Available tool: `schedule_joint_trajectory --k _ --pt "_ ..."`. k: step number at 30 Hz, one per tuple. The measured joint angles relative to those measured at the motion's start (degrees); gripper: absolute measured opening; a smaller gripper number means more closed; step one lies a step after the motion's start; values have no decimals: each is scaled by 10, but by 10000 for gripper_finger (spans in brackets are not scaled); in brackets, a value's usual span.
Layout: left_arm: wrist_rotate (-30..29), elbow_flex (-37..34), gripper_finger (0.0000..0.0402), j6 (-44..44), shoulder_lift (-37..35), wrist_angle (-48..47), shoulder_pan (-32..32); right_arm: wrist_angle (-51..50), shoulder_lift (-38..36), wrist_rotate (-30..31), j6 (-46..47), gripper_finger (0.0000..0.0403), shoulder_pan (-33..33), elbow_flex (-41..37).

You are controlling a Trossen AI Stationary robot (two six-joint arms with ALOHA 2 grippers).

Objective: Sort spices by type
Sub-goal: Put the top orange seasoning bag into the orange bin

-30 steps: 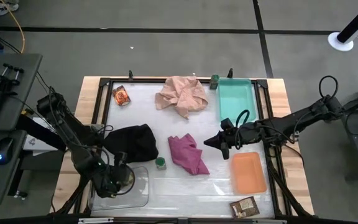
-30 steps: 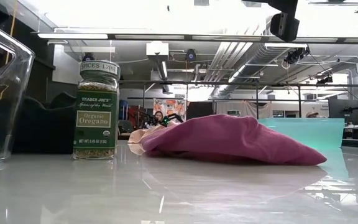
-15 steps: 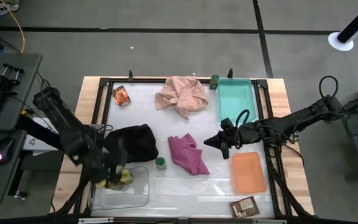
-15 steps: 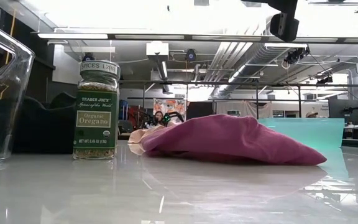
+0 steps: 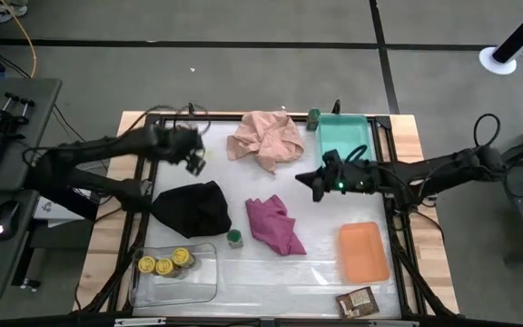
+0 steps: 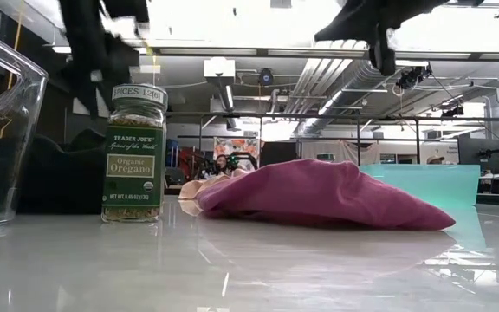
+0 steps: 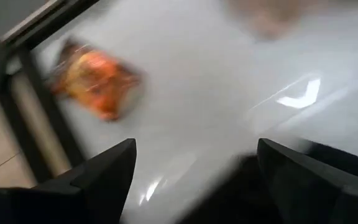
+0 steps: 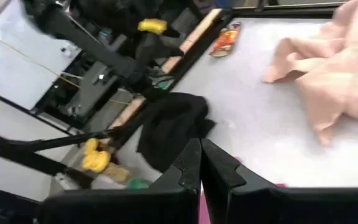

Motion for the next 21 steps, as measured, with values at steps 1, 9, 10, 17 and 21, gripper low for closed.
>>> schedule_joint_trajectory --k 1,9,10,17,21 --pt "1 0 319 18 19 -1 39 -5 0 -15 -7 0 -16 0" --pt "47 0 312 115 169 37 217 -24 0 -187 -103 0 -141 0" --pt "47 0 309 120 187 37 223 -25 0 -203 -112 0 -153 0" --pt "35 12 271 144 272 47 234 -25 0 -264 -143 0 -202 0" --pt "2 38 245 183 296 88 234 -25 0 -267 -145 0 -211 0"
